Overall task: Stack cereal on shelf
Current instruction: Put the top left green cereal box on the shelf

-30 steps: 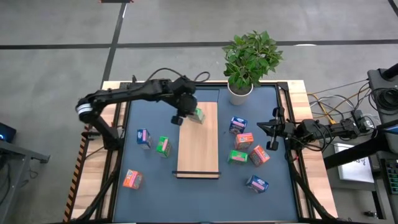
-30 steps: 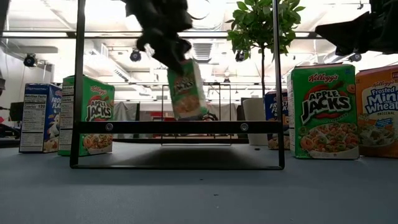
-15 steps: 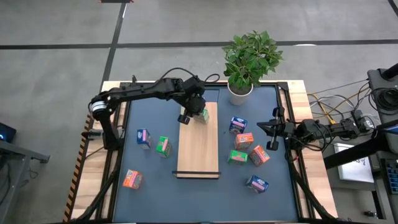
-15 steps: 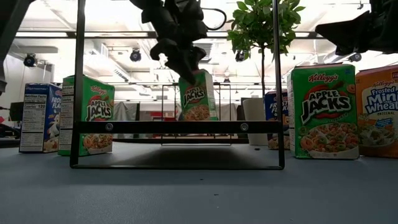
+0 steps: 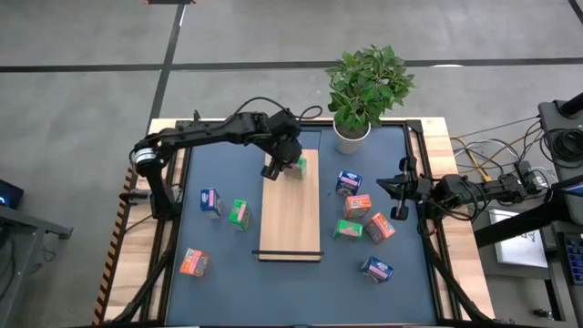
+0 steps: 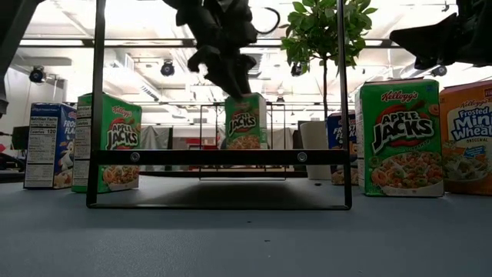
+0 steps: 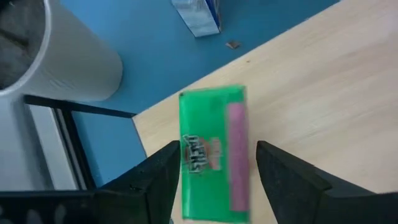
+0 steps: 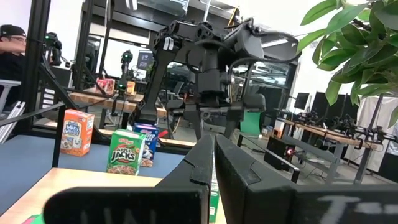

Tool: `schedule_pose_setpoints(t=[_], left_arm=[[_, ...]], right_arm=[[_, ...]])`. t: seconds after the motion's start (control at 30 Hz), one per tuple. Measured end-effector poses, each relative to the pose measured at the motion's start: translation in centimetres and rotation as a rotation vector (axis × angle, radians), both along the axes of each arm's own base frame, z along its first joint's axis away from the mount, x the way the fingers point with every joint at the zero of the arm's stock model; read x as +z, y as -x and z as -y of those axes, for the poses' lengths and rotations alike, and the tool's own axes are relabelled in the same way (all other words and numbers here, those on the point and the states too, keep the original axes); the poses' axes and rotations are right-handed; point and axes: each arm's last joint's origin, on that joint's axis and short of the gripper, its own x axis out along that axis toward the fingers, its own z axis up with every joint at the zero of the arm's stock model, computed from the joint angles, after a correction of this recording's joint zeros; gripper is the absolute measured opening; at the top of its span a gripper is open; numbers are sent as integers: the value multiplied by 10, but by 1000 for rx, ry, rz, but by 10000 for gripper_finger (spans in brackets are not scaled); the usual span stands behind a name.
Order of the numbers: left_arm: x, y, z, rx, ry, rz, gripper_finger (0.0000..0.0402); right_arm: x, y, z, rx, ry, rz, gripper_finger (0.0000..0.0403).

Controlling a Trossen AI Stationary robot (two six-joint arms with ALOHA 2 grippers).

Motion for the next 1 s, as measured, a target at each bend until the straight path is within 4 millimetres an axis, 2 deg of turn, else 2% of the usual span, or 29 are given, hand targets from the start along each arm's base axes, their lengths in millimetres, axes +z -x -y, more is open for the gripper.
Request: schedule_pose_setpoints(t=[0.17,0.23,0.3,0.37,0.47,0.5,0.63,0.7,0.83,1.0], left_arm=[[32,5,12,21,38,-20,192],[38,8,19,35,65,-53,181],[38,10,29,47,89,-74,152],[28,9,38,41,103,-99,110],[2,10,47,62,60,-182,31],[-7,10,46,90,28,-195,16],[-36,8,39,221,-151,-184,14],[-45,7,36,259,-226,-168,6],[-49,4,32,284,-269,-125,2],[-44,-2,23,326,-303,-40,0]], right_arm=[[0,0,0,0,0,3,9],[1,0,0,0,-1,8,9],[1,0,0,0,-1,9,9],[1,0,0,0,-1,10,9],[1,0,0,0,-1,10,9],[1,0,0,0,-1,10,9],[1,0,0,0,-1,11,9],[1,0,0,-1,0,13,9],[1,0,0,-1,1,13,9],[1,0,0,-1,1,13,9]])
